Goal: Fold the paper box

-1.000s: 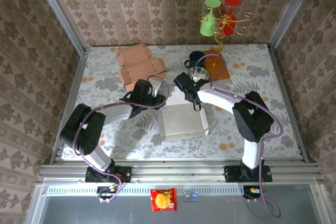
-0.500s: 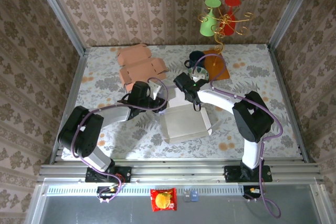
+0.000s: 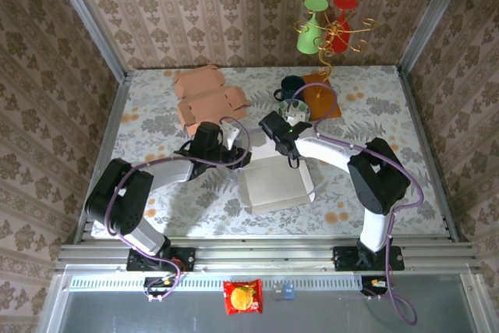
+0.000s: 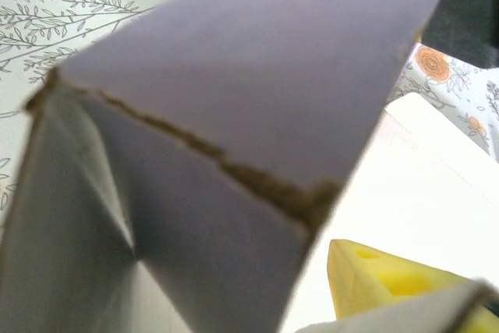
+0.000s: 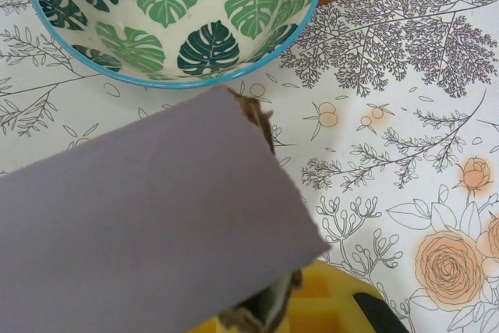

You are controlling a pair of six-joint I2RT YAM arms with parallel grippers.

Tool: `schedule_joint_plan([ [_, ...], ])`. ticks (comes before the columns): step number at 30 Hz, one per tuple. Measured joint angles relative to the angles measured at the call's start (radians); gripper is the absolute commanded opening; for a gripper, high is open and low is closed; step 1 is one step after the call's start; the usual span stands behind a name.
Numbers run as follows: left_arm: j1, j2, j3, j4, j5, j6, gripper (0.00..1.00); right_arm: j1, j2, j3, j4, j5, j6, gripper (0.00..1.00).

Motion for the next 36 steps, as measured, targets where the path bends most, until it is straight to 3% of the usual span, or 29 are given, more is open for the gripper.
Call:
schedule_joint_plan([
  [9, -0.034, -0.124, -0.075, -0.009, 0.005, -0.003, 0.54, -0.001, -0.011, -0.020, 0.026, 0.001, -0.023, 0.00],
  [24, -0.040, -0.193, -0.120, -0.041, 0.014, -0.004, 0.58, -0.001, -0.035, -0.063, 0.086, -0.002, -0.064, 0.00],
  [36, -0.049, -0.329, -0.180, -0.107, 0.003, -0.027, 0.49, -0.012, -0.071, -0.126, 0.163, -0.002, -0.083, 0.00],
])
